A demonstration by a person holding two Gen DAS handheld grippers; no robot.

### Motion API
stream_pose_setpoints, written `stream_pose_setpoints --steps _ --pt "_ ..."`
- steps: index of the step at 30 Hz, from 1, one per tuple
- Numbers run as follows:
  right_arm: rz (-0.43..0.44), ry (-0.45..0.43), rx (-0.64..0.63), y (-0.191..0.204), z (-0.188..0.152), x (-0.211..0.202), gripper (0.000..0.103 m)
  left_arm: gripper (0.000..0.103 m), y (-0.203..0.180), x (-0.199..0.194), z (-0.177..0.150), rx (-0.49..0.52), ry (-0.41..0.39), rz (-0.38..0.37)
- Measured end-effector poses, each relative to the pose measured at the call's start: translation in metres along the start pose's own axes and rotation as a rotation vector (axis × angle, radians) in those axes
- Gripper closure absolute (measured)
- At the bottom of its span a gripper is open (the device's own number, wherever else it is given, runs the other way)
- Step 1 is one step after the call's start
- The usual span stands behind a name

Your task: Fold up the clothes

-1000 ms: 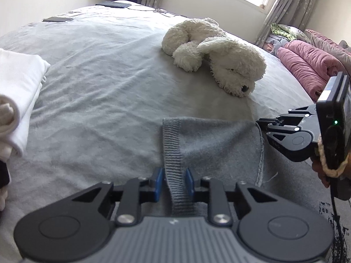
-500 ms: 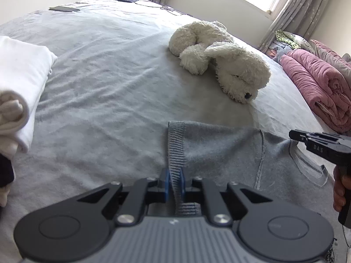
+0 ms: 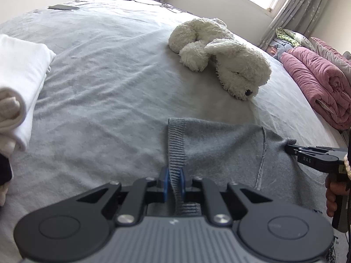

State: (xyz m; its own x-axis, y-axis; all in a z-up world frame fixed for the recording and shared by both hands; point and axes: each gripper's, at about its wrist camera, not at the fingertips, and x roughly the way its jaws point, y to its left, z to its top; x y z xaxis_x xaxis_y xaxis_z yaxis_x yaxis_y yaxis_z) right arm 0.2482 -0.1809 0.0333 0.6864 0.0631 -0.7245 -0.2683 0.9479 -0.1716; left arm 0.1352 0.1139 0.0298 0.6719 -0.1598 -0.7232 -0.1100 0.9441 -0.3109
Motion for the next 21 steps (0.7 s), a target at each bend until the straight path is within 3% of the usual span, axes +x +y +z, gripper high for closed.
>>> stream_pose_setpoints --steps 4,8,11,18,21 --pt "-0.023 -0.057 0.018 0.001 0.002 -0.013 0.094 0.093 0.001 -0.001 0.001 -0.010 -0.002 -0.004" --pt "0.042 -0.095 0.022 0.011 0.007 -0.021 0.091 0.093 0.001 -0.001 0.001 -0.010 -0.002 -0.010" --pt "0.027 -0.017 -0.021 0.025 0.008 0.000 0.091 0.093 0.000 0.000 0.000 -0.005 0.003 -0.012" --pt "-0.044 -0.035 0.046 0.044 0.012 -0.005 0.087 0.093 0.006 0.002 0.003 -0.028 0.020 -0.019" --pt "0.044 -0.060 0.022 0.073 0.004 -0.027 0.085 0.093 0.012 0.002 0.005 -0.051 0.025 -0.024"
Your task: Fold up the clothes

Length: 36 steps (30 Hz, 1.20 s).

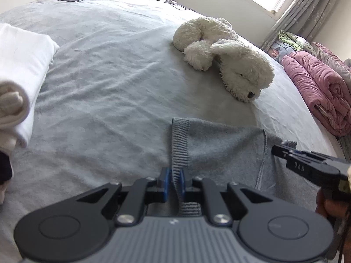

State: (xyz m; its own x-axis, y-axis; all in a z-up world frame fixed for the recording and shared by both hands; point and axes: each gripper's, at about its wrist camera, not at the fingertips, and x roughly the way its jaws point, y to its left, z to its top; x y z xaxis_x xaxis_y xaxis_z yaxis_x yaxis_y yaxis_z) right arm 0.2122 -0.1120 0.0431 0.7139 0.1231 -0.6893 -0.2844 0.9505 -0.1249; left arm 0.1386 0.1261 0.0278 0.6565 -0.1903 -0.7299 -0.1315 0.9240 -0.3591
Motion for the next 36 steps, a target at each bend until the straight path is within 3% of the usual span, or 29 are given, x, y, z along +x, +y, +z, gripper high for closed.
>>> stream_pose_setpoints --steps 7,9,10,15,16,17,20,22,23,26,36 --pt "0.149 -0.038 -0.058 0.064 -0.016 -0.040 0.082 0.093 0.016 -0.006 0.009 -0.064 -0.004 -0.010" --pt "0.187 -0.060 -0.083 0.080 -0.019 -0.052 0.066 0.093 0.021 -0.007 0.012 -0.080 -0.005 -0.019" --pt "0.209 -0.073 -0.100 0.088 -0.021 -0.058 0.050 0.093 0.023 -0.007 0.013 -0.085 0.000 -0.024" --pt "0.290 -0.084 -0.203 0.123 -0.029 -0.071 0.047 0.093 0.025 -0.008 0.014 -0.091 0.010 -0.027" --pt "0.285 -0.070 -0.226 0.129 -0.031 -0.068 0.051 0.093 0.025 -0.008 0.014 -0.089 0.011 -0.025" --pt "0.278 -0.056 -0.250 0.135 -0.033 -0.064 0.067 0.093 0.025 -0.008 0.014 -0.086 0.011 -0.024" --pt "0.255 -0.035 -0.221 0.138 -0.035 -0.052 0.091 0.093 0.024 -0.007 0.014 -0.075 0.015 -0.016" --pt "0.294 -0.038 -0.130 0.130 -0.030 -0.052 0.091 0.093 0.024 -0.007 0.015 -0.076 0.015 -0.018" --pt "0.339 -0.043 -0.071 0.124 -0.028 -0.053 0.100 0.093 0.024 -0.008 0.015 -0.079 0.015 -0.022" --pt "0.455 -0.035 0.087 0.109 -0.025 -0.051 0.100 0.093 0.024 -0.008 0.015 -0.080 0.015 -0.028" --pt "0.428 -0.007 0.034 0.129 -0.034 -0.049 0.101 0.093 0.029 -0.007 0.017 -0.107 0.013 -0.032"
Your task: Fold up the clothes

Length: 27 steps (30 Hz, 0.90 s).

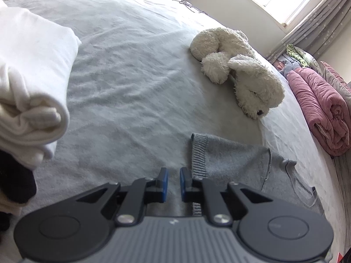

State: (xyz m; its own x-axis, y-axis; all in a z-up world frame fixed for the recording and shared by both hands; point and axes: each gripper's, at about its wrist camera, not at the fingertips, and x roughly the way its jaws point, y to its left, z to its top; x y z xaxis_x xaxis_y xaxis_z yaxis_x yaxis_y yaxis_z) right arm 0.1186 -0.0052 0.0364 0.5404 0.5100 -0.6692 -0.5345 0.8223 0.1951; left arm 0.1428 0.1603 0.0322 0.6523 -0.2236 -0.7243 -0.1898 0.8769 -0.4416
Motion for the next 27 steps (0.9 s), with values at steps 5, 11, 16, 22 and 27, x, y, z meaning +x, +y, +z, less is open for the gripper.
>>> stream_pose_setpoints --steps 5,11,16,22,27 --pt "-0.074 -0.045 -0.095 0.013 -0.009 -0.019 0.081 0.093 -0.001 0.000 0.000 0.002 -0.003 -0.004" --pt "-0.149 0.004 -0.040 -0.003 -0.012 -0.015 0.064 0.093 -0.003 0.001 -0.001 0.004 -0.001 -0.025" --pt "-0.151 -0.044 0.026 0.007 -0.031 -0.041 0.064 0.093 -0.010 0.005 -0.006 0.014 0.023 -0.083" --pt "-0.174 -0.010 0.005 0.031 -0.067 -0.057 0.064 0.092 -0.019 0.014 -0.012 0.036 0.032 -0.090" --pt "-0.128 0.002 0.070 0.043 -0.080 -0.073 0.062 0.092 -0.022 0.016 -0.014 0.063 0.024 -0.077"
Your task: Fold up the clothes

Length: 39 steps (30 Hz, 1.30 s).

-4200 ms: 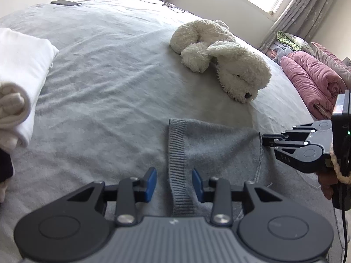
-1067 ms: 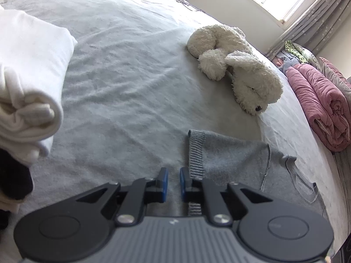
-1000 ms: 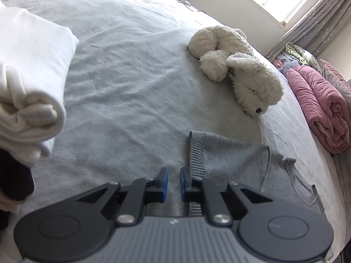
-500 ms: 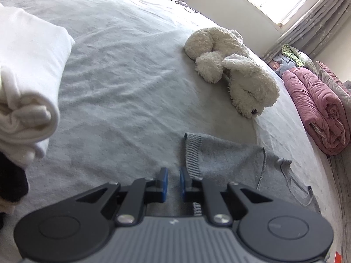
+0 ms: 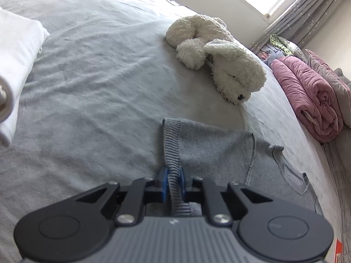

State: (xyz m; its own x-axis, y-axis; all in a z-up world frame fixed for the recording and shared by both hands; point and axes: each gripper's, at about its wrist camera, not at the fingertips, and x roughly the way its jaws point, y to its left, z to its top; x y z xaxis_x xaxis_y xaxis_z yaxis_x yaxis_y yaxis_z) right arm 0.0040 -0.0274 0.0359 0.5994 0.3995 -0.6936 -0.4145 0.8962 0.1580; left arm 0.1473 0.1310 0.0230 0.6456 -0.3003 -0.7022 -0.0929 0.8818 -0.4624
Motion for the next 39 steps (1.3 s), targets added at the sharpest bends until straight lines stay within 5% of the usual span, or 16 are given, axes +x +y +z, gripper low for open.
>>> stream_pose_setpoints --steps 3,5,7,10,18,25,27,30,32,33,39 --pt "-0.014 0.001 -0.016 0.007 -0.017 -0.010 0.062 0.092 0.002 0.000 0.000 0.003 0.002 -0.004" --pt "-0.059 0.000 -0.029 0.008 -0.025 -0.017 0.074 0.092 0.003 0.000 0.000 0.005 0.003 -0.002" --pt "-0.055 0.000 0.011 0.001 -0.030 -0.026 0.076 0.092 0.002 0.001 -0.001 0.013 0.002 0.005" --pt "0.003 -0.001 0.096 -0.011 -0.035 -0.038 0.076 0.092 0.003 0.001 0.000 0.008 0.003 0.006" --pt "-0.017 -0.060 0.051 0.024 -0.036 -0.052 0.067 0.092 0.013 0.004 0.004 -0.053 -0.001 -0.025" --pt "-0.030 -0.002 0.038 0.040 -0.051 -0.043 0.067 0.089 0.004 0.016 0.015 -0.021 -0.019 -0.017" --pt "-0.052 -0.008 0.015 0.044 -0.053 -0.042 0.071 0.086 0.001 0.019 0.017 -0.019 -0.022 -0.013" --pt "-0.111 -0.018 -0.002 0.045 -0.057 -0.039 0.092 0.086 -0.003 0.024 0.019 -0.023 -0.035 0.000" --pt "-0.078 -0.039 0.069 0.037 -0.059 -0.044 0.100 0.089 -0.007 0.026 0.017 -0.017 -0.049 0.020" --pt "-0.059 -0.050 0.106 0.033 -0.060 -0.047 0.100 0.098 -0.011 0.026 0.016 0.002 -0.052 0.030" --pt "0.114 -0.108 0.390 -0.005 -0.069 -0.062 0.101 0.101 -0.009 0.020 0.017 -0.021 -0.093 0.047"
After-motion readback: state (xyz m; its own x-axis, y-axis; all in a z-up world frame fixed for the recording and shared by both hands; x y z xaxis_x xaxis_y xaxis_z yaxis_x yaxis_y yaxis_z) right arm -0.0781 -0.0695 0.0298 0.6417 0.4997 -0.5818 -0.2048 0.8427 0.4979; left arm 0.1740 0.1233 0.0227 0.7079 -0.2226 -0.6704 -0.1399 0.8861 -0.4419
